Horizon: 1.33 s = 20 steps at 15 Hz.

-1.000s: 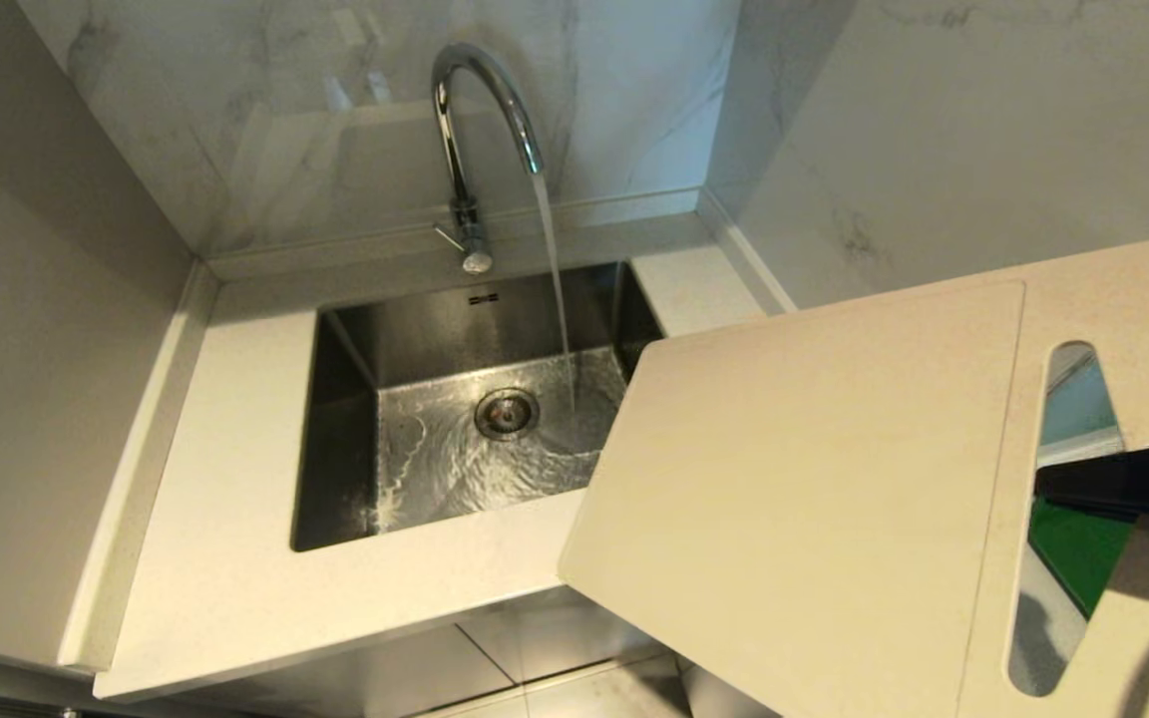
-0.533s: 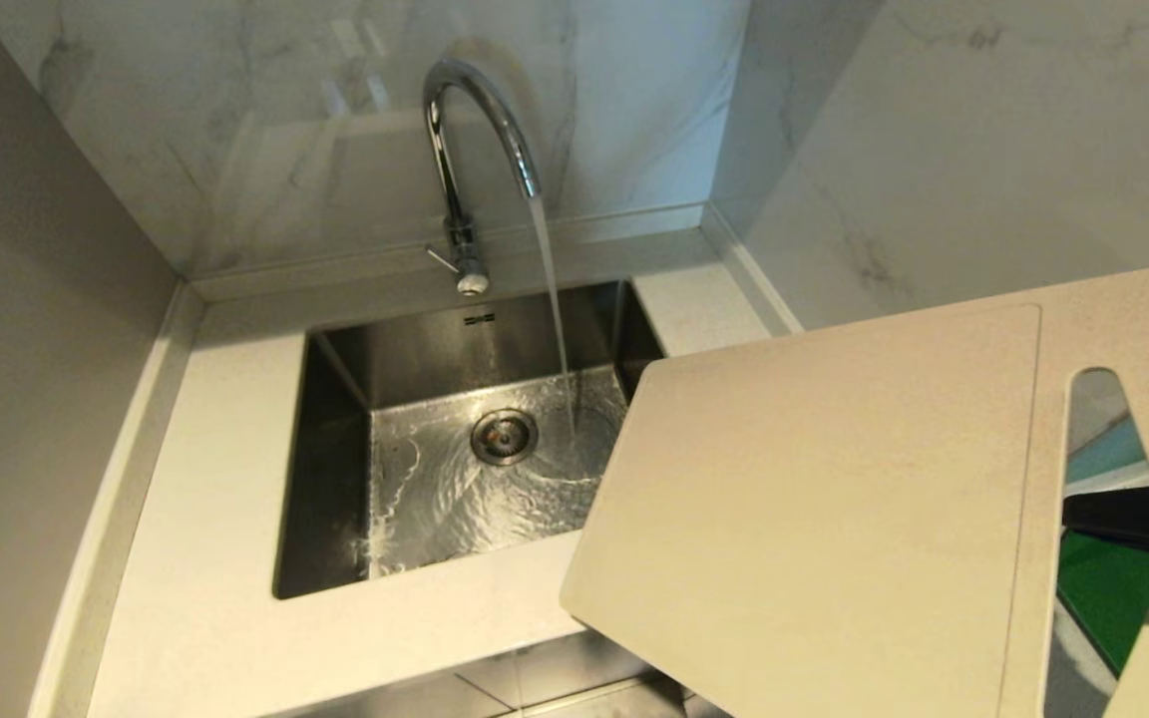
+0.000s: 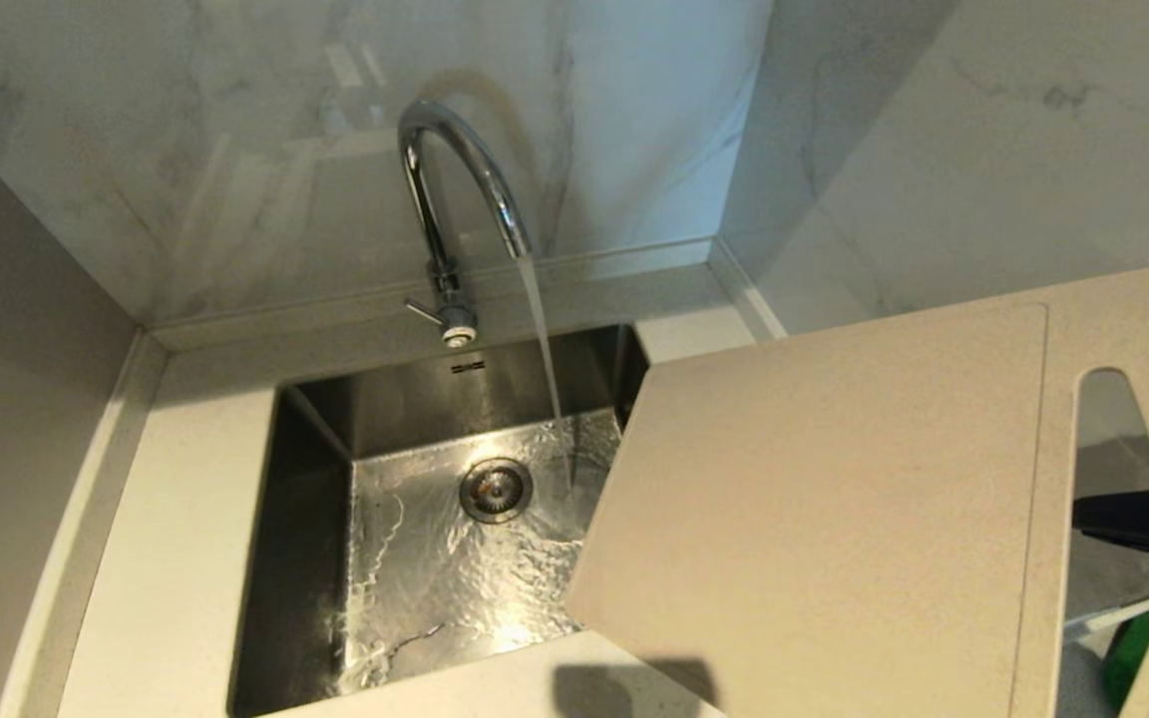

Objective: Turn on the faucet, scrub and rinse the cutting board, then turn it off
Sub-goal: Scrub the cutting board underwater

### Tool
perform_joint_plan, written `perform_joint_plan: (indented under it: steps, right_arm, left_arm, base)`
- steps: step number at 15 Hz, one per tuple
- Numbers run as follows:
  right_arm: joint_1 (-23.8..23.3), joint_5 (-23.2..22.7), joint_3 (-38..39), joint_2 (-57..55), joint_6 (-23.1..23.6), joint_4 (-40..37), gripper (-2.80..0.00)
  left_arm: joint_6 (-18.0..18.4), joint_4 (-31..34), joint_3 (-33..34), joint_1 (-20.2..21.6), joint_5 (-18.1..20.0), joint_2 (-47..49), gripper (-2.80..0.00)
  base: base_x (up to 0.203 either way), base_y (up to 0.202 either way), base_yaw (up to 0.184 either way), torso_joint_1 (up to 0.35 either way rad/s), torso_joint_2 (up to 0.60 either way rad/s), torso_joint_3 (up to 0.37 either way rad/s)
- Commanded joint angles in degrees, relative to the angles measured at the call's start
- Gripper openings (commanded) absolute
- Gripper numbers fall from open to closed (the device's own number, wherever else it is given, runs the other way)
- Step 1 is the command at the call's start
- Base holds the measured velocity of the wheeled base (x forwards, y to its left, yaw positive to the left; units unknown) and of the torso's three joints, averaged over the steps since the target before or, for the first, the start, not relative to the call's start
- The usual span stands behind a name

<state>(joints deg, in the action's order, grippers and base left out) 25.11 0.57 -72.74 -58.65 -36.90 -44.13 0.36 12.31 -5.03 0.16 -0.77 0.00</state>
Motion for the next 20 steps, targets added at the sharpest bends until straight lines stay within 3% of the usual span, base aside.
perform_joint_plan:
  steps: [1, 9, 20]
  right_arm:
    - [0.02, 0.04, 0.30, 0.11, -0.28, -0.43, -2.80]
    - [0.02, -0.13, 0.58, -2.15, -0.28, 0.89, -2.80]
    - [0.02, -0.10, -4.20, -30.83, 1.61, 23.50, -2.80]
  left_arm:
    - [-0.09, 0.08, -0.06, 0.02, -0.11, 0.09, -2.80]
    - [-0.27, -0.01, -0.06, 0.02, -0.20, 0.09, -2.80]
    - [0.17, -0.01, 0.02, 0.02, -0.11, 0.09, -2.80]
  base:
    - [0.060, 0.000, 0.032, 0.011, 0.01, 0.004]
    - [0.000, 0.000, 0.000, 0.000, 0.00, 0.000]
    - [0.000, 0.000, 0.000, 0.000, 0.00, 0.000]
